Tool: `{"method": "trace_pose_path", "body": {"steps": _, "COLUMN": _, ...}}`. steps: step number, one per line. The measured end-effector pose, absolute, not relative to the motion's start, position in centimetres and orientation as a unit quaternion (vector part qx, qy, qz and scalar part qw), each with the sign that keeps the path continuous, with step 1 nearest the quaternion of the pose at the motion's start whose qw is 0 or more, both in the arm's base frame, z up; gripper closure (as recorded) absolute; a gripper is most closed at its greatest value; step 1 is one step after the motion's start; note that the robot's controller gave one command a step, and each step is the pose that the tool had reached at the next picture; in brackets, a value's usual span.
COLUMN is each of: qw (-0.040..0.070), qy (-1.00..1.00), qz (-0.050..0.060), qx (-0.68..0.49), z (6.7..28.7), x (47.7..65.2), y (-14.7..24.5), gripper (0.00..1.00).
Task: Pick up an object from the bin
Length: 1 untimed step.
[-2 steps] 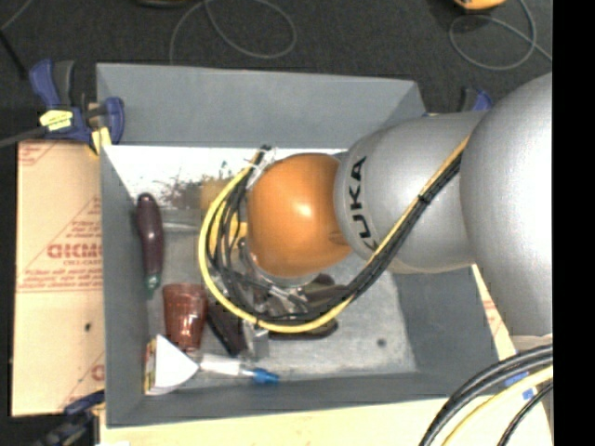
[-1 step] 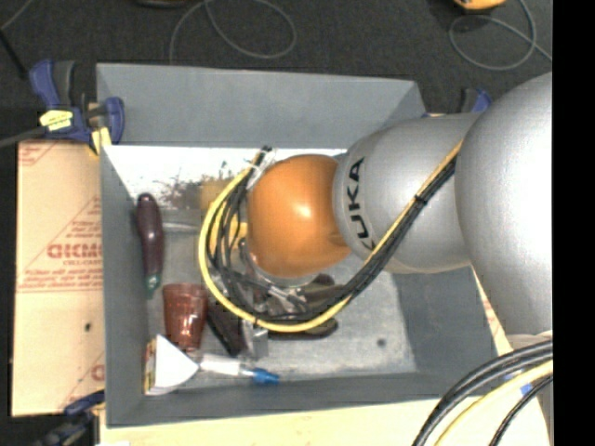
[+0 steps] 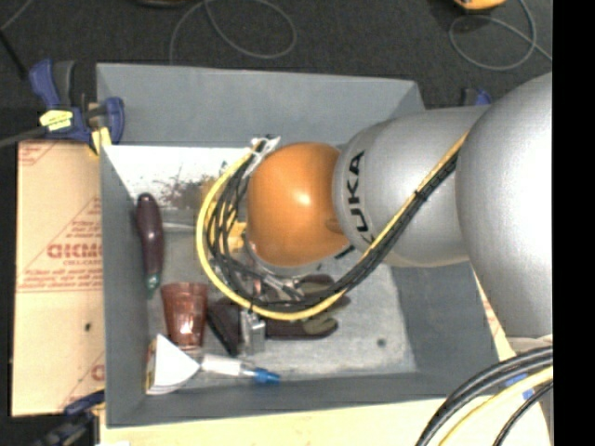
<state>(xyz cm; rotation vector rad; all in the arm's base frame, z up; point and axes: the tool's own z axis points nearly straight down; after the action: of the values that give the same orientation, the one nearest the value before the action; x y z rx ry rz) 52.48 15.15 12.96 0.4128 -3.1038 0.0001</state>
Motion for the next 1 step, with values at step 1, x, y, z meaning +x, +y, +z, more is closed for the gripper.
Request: {"method": "trace_pose_path", "body": {"steps": 1, "qw": -0.009, "qy": -0.983, "qz": -0.001, "qx": 0.181, "z": 15.74, "x": 51.91, "y": 17.15, "gripper": 0.0}}
